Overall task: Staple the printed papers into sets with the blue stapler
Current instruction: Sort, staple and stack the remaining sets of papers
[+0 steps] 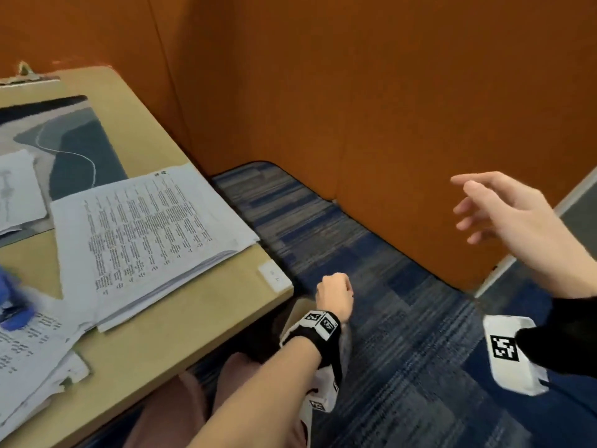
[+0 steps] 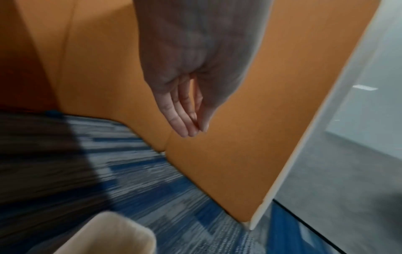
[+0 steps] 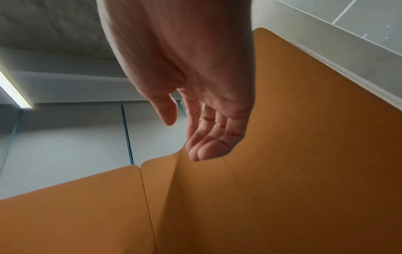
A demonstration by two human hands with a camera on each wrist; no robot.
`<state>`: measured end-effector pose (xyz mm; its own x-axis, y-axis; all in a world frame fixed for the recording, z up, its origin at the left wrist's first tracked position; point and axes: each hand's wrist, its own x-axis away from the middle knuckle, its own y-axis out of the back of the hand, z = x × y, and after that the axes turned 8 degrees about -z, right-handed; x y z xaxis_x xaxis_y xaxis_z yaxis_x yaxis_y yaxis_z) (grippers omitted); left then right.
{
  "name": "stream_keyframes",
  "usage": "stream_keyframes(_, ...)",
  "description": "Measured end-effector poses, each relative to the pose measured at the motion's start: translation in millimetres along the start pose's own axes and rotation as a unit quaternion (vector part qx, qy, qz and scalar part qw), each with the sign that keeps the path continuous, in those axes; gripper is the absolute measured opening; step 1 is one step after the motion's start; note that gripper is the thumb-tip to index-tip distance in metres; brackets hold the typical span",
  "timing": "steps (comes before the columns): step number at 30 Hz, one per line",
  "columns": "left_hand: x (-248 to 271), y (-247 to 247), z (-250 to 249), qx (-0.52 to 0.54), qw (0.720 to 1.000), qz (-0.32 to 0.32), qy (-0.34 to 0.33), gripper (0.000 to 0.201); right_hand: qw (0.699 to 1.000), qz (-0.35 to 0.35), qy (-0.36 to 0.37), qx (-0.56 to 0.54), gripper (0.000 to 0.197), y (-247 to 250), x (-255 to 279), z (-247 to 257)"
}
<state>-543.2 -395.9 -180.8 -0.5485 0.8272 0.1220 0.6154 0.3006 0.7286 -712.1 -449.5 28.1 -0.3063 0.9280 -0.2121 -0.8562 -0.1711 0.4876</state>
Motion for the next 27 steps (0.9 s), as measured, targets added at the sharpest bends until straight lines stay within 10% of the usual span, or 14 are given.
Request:
stream_keyframes(14,-66,4,29,0.052,0.994,-0.015,0.094,0.038,0.998,0.016,0.01,-0.065,0.025,-18,8,-19)
stream_keyframes(27,70,7,-49,0.103,0.982,0.075,-0.142,0.031,0.989,0.094,0.108,-0.043,0.026,-68,15,90)
